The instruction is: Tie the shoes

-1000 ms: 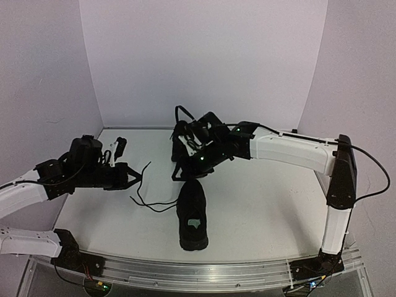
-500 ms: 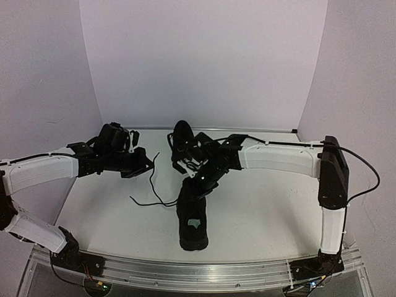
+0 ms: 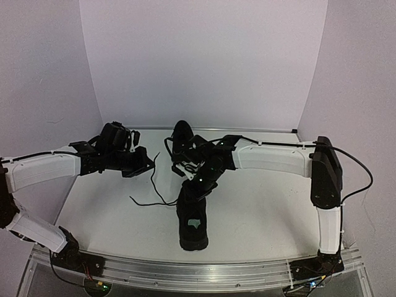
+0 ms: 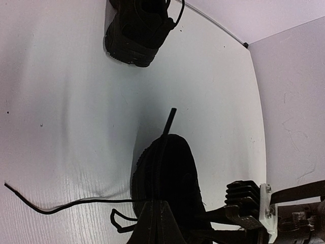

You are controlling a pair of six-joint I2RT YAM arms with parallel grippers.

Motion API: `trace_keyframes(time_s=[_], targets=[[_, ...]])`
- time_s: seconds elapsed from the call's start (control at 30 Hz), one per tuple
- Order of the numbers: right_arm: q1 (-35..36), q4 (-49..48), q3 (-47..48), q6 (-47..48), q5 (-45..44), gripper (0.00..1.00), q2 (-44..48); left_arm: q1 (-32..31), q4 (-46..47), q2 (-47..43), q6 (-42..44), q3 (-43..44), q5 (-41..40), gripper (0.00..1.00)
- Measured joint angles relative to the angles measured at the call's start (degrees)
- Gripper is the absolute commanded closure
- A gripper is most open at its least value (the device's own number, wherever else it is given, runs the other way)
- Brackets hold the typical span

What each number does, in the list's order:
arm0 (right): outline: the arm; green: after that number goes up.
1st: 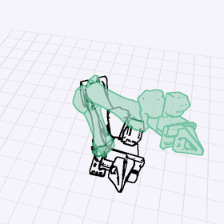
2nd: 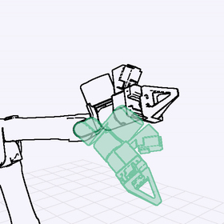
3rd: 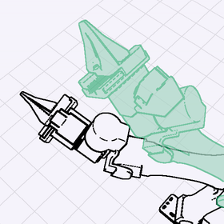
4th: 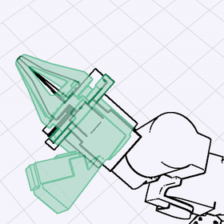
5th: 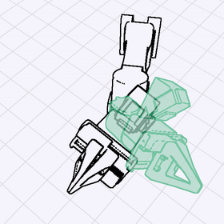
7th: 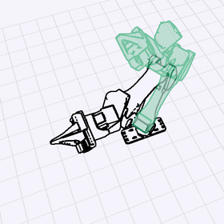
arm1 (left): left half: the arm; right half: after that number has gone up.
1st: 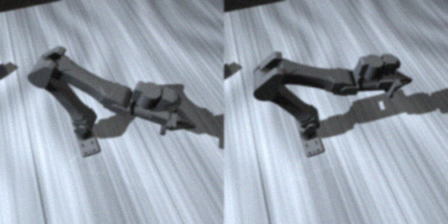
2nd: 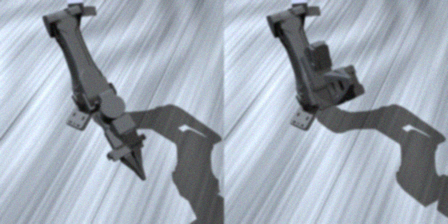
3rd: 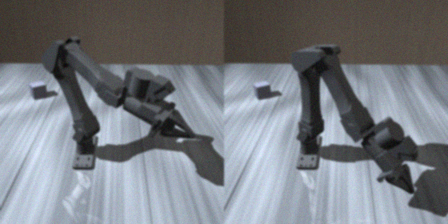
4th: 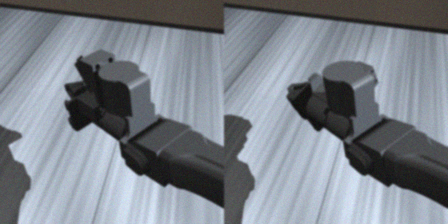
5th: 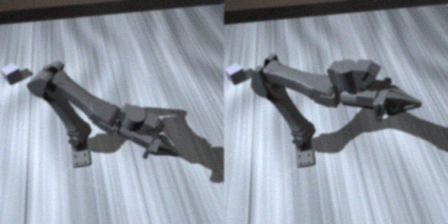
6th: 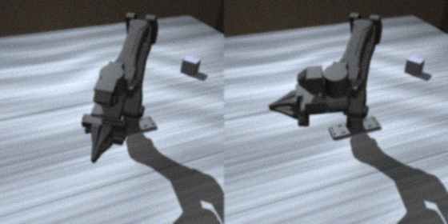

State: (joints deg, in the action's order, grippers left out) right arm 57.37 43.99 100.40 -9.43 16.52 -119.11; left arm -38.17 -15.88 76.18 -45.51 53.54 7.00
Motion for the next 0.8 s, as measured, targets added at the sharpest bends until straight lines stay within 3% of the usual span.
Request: trace_keyframes(time_s=[0.8], targets=[[-3.1, 2.9, 3.7, 2.4, 4.7, 0.75, -1.5, 0.1, 2.0, 2.8, 0.0, 0.0, 0.5, 1.00]])
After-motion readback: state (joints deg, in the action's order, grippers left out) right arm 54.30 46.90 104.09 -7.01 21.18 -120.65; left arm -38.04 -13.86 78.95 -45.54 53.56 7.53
